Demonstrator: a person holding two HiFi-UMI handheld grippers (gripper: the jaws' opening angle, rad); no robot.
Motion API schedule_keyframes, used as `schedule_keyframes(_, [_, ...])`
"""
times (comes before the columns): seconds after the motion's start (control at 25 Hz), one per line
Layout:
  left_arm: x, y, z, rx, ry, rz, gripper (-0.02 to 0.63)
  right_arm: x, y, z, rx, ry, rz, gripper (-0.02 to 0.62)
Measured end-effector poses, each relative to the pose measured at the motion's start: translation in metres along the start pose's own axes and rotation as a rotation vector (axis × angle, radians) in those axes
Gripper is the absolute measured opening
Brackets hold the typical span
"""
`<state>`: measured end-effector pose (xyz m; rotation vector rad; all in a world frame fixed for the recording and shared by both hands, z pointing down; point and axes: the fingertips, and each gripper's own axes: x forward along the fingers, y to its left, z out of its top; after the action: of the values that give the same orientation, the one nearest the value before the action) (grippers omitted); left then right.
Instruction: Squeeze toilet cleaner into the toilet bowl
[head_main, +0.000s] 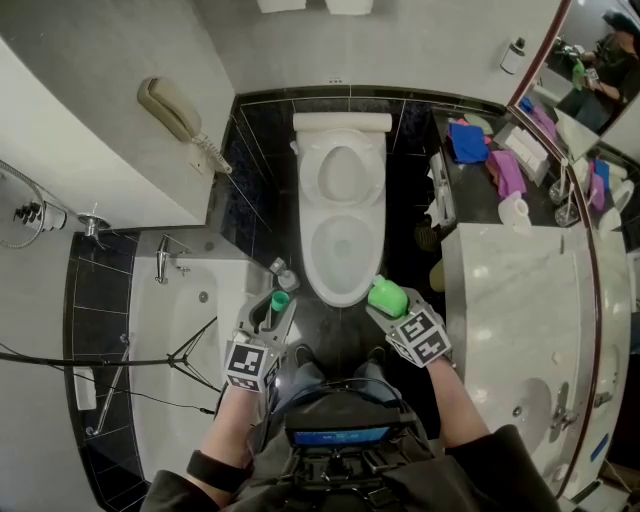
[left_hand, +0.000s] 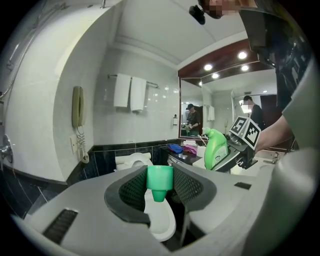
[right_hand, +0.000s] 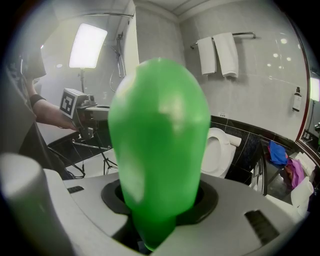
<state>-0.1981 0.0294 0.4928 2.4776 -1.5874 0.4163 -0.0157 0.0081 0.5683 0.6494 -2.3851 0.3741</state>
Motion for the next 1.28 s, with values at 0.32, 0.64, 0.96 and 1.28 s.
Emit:
schedule_keyframes(0.32, [-0.008, 0.003, -0.003, 0.037, 0.021, 0.016, 0.158, 0.001, 0.009, 0.005, -0.014, 0.004, 0.043, 0.198])
schedule_keyframes(0.64, [-0.008, -0.001, 0.000, 0.056, 0.025, 0.011, 0.158, -0.001, 0.012, 0.005, -0.034, 0.011, 0.072, 0.198])
schedule_keyframes(0.96, [-0.004, -0.008, 0.005, 0.119, 0.045, 0.005, 0.158, -0.003, 0.008, 0.007, -0.080, 0.032, 0.104, 0.196])
schedule_keyframes(1.28, [0.009, -0.017, 0.017, 0.433, 0.094, -0.026, 0.158, 0.005, 0.020, 0.011, -0.189, 0.098, 0.199, 0.196])
